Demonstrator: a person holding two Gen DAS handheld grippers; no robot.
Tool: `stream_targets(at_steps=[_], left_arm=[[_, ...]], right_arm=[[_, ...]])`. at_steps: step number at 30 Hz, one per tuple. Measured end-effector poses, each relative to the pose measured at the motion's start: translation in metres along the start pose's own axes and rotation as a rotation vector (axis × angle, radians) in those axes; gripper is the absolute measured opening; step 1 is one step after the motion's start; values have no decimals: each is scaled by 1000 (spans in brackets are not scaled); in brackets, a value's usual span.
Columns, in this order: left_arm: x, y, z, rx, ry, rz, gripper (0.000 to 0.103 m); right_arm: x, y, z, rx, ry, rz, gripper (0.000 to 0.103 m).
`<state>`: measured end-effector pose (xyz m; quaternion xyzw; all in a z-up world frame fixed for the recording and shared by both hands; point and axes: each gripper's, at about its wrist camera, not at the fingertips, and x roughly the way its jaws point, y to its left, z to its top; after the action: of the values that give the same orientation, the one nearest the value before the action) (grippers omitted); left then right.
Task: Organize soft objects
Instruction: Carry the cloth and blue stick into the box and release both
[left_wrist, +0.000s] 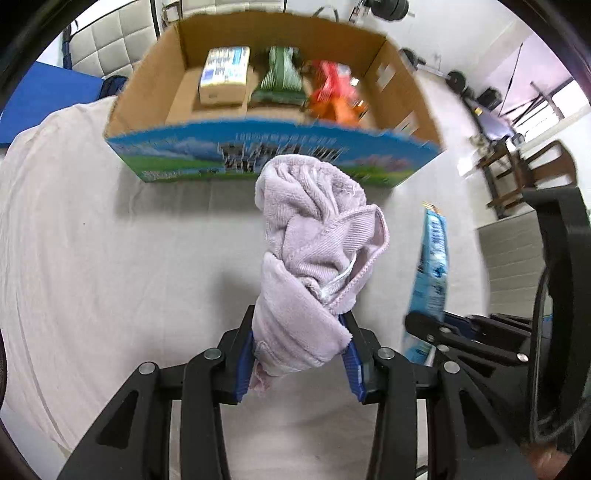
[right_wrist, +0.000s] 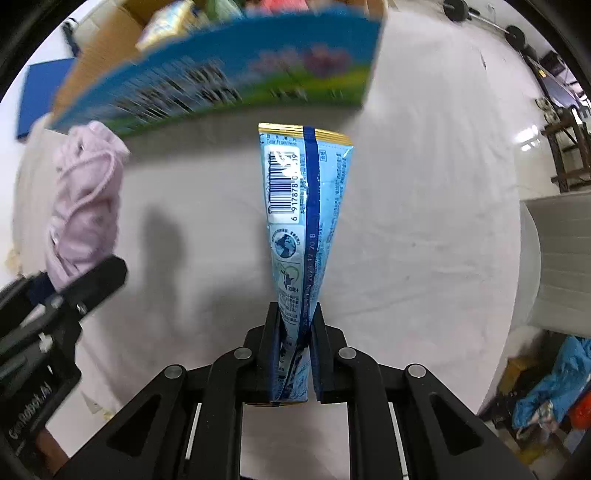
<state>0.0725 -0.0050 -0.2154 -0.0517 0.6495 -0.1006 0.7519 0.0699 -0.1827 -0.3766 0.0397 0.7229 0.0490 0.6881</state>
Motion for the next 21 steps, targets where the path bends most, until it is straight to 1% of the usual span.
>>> stream_targets(at_steps=[2, 3, 4, 6, 8, 9, 11, 12, 13, 15, 16, 19, 21], left_arm=[[-21, -1, 3, -10, -31, -28, 38], [-24, 0, 3, -11, -44, -35, 38], [-33, 0, 9, -15, -58, -47, 38], [-45, 5, 19, -22, -88, -61, 38], [-57, 11, 35, -25, -119, -68, 38], [-60, 14, 44, -29, -129, -70, 38], [-67, 22, 65, -39, -151, -65, 38], [-68, 26, 77, -44, -160, -62, 38], [-69, 31, 87, -50, -168, -53, 38], [-63, 41, 106, -62, -170, -45, 38], [-57, 45, 114, -72, -166, -44, 38], [-39, 63, 146, -110, -128, -51, 38], [-28, 74, 155, -138, -96, -58, 38]], right_arm=[[-22, 1, 5, -6, -33, 34, 15], [-34, 1, 7, -12, -54, 44, 15], [-45, -4, 11, -18, -70, 53, 15], [-69, -1, 19, -29, -108, 74, 15], [-97, 1, 25, -40, -148, 90, 15], [-103, 3, 27, -44, -167, 95, 15], [-130, 13, 50, -49, -205, 95, 15], [-136, 15, 57, -51, -222, 93, 15], [-140, 31, 65, -50, -239, 92, 15], [-148, 37, 83, -44, -263, 85, 15], [-154, 38, 99, -40, -274, 82, 15], [-158, 43, 132, -16, -285, 88, 15], [-157, 46, 157, 8, -283, 100, 15]])
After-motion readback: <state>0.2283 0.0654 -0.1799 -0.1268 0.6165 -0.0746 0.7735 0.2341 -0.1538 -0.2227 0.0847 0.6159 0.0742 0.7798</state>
